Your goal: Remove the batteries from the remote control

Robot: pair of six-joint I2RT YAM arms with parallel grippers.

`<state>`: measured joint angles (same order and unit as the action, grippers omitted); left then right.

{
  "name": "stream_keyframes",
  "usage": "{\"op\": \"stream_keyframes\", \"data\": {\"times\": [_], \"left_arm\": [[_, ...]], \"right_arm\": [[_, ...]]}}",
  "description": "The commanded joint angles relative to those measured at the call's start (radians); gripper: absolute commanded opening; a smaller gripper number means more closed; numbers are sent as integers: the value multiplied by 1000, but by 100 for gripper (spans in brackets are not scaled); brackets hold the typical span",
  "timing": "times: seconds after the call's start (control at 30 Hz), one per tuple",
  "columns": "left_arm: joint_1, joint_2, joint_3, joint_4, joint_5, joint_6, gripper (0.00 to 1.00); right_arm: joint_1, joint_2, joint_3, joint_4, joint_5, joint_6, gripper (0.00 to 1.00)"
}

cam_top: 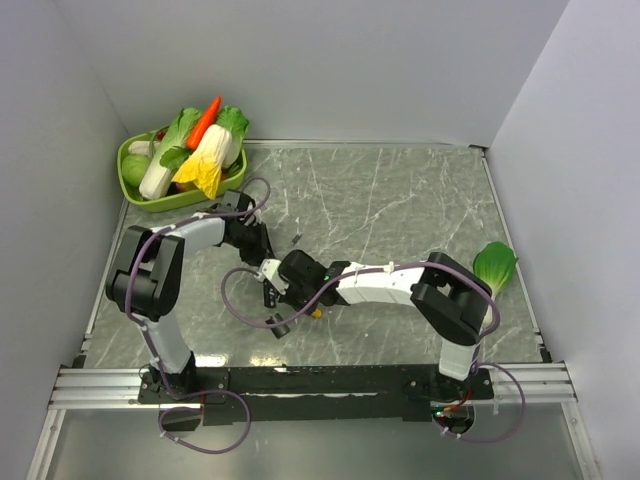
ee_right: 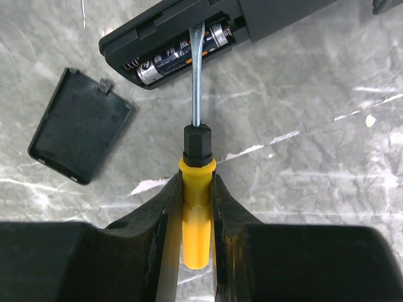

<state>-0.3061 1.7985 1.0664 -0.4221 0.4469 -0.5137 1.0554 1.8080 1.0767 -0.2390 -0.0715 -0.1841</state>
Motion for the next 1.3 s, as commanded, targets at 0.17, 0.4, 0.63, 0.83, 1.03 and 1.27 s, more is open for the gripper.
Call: {"op": "stream_keyframes", "data": {"times": [0.17, 0.4, 0.63, 0.83, 1.03, 1.27], "left_arm": [[1, 12, 78, -27, -19, -46, 1], [1, 25, 102, -70, -69, -37, 1], [1, 21, 121, -87, -68, -37, 1], [18, 51, 158, -134, -83, -29, 1], [33, 53, 156, -132, -53, -22, 1], [33, 55, 116, -103, -21, -5, 1]], "right_arm": [[-12, -102, -38, 76, -42, 8, 0], [-67, -174, -37, -26, 24, 21, 0], [-149, -256, -80, -71, 24, 51, 0], [-152, -245, -69, -83, 30, 2, 0], [-81, -216, -54, -74, 38, -101, 0], [-52, -139, 8, -146, -50, -123, 0]]}}
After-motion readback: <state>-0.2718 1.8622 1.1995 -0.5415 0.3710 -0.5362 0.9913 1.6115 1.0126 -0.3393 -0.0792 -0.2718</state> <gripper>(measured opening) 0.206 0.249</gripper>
